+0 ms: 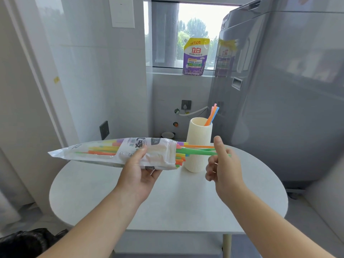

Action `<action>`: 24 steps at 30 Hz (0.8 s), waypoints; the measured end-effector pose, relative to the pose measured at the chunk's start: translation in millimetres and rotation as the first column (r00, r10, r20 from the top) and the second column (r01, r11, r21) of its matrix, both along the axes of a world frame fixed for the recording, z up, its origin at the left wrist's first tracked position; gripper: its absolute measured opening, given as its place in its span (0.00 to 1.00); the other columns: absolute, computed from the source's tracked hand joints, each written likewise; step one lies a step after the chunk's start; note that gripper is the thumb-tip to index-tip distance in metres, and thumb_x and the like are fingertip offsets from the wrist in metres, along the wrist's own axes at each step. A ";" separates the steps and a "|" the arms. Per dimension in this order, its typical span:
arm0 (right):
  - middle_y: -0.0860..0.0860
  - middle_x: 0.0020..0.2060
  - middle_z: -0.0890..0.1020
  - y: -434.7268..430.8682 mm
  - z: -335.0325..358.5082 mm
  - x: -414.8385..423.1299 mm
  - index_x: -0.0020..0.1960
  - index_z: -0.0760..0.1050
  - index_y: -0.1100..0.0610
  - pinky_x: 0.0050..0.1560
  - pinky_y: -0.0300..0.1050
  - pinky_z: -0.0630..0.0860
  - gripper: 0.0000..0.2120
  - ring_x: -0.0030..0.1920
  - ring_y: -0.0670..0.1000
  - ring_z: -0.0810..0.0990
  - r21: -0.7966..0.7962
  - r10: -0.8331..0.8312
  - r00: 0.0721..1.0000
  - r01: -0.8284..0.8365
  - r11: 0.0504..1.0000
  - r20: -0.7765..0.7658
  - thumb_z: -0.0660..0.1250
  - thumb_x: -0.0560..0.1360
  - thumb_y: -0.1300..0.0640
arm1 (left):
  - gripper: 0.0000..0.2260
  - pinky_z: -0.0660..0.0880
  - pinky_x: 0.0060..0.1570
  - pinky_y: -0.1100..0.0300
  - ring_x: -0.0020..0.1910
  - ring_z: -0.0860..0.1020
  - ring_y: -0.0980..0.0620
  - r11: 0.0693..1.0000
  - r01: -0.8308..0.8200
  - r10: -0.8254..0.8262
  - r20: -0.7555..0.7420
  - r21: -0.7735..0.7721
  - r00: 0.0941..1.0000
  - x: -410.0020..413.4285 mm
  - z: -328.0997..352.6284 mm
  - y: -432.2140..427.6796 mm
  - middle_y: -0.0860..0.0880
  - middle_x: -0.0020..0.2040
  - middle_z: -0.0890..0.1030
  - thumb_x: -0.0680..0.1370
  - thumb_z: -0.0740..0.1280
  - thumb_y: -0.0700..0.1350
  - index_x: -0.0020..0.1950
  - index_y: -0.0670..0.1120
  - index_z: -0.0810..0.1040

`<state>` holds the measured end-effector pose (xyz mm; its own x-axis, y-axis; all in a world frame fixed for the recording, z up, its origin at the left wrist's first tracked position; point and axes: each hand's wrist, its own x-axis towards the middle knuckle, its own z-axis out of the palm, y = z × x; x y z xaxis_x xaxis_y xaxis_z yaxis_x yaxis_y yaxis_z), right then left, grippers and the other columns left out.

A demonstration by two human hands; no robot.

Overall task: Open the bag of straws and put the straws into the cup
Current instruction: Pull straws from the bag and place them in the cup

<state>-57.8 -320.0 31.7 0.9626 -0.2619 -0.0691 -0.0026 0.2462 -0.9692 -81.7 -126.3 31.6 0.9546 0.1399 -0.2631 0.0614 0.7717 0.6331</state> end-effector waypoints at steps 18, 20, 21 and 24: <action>0.54 0.38 0.80 27.9 10.0 8.6 0.58 0.80 0.61 0.41 0.42 0.77 0.17 0.35 0.48 0.79 0.168 0.029 0.997 -0.016 0.986 -0.072 0.68 0.79 0.48 | 0.13 0.83 0.34 0.56 0.40 0.87 0.50 0.998 -0.007 0.007 0.002 -0.056 1.000 0.7 -6.4 -5.3 0.46 0.43 0.88 0.79 0.71 0.43 0.63 0.46 0.80; 0.54 0.39 0.83 20.0 16.5 8.3 0.53 0.81 0.60 0.43 0.43 0.79 0.15 0.37 0.49 0.82 0.121 0.015 0.999 -0.010 0.993 -0.040 0.67 0.80 0.47 | 0.14 0.83 0.34 0.55 0.42 0.87 0.49 0.997 -0.031 0.031 -0.001 -0.072 1.000 3.5 -6.3 -2.3 0.46 0.44 0.88 0.78 0.71 0.43 0.64 0.47 0.79; 0.54 0.39 0.83 16.2 20.2 7.8 0.51 0.82 0.60 0.43 0.43 0.79 0.15 0.38 0.49 0.83 0.111 0.010 1.000 -0.007 0.994 -0.023 0.67 0.80 0.48 | 0.15 0.83 0.35 0.55 0.43 0.87 0.49 0.996 -0.045 0.045 -0.004 -0.078 0.999 4.9 -6.5 -0.4 0.46 0.45 0.88 0.78 0.71 0.43 0.65 0.47 0.79; 0.52 0.34 0.84 7.3 30.7 5.4 0.46 0.81 0.60 0.39 0.42 0.82 0.13 0.34 0.48 0.85 0.109 0.003 1.000 -0.005 0.994 0.021 0.68 0.79 0.50 | 0.17 0.83 0.35 0.55 0.47 0.86 0.48 0.993 -0.077 0.076 -0.013 -0.091 0.997 8.5 -7.3 4.4 0.45 0.50 0.87 0.78 0.71 0.43 0.67 0.47 0.78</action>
